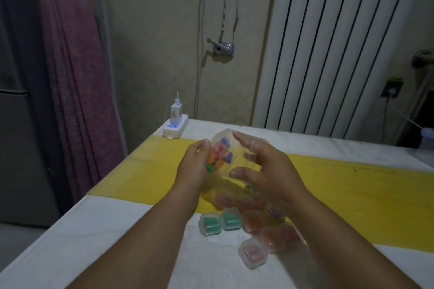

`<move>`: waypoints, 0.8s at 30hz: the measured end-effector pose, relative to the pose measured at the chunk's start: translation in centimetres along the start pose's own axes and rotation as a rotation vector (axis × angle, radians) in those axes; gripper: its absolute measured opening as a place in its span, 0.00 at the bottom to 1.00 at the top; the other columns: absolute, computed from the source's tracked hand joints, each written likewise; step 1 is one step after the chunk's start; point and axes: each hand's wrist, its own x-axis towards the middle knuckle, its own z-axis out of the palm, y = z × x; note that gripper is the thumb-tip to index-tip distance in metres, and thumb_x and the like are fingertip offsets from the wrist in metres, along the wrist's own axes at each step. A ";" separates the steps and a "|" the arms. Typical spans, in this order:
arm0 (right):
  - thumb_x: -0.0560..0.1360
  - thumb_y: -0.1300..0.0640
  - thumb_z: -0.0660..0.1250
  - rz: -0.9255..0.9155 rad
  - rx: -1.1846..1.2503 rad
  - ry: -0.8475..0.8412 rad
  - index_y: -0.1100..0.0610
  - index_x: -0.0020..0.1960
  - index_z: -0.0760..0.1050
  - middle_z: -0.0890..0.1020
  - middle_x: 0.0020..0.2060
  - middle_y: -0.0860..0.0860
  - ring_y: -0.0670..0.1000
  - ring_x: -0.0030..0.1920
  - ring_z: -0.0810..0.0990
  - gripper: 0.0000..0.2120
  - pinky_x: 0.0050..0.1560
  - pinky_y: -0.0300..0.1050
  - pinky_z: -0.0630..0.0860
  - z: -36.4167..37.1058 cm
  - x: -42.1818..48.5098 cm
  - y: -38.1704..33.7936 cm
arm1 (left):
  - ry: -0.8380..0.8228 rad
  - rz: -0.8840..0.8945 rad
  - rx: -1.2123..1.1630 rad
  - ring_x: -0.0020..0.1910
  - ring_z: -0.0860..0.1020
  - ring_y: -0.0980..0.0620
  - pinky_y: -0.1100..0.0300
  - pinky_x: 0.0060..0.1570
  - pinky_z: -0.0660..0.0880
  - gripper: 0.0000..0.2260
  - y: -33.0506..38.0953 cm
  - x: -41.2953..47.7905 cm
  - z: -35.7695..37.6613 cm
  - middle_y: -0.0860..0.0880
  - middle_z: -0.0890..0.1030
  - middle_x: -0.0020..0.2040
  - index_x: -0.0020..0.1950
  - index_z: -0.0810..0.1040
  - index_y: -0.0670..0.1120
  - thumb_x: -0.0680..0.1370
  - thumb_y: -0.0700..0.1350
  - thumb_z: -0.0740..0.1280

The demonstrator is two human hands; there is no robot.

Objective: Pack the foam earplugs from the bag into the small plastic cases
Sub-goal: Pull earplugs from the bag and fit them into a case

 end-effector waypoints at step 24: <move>0.71 0.57 0.75 0.087 -0.175 0.068 0.44 0.45 0.79 0.80 0.44 0.39 0.38 0.39 0.77 0.09 0.45 0.34 0.73 0.2 -0.9 0.9 | -0.314 -0.098 -0.433 0.46 0.80 0.41 0.48 0.47 0.78 0.20 0.6 -1.5 0.7 0.35 0.81 0.50 0.61 0.76 0.41 0.73 0.27 0.59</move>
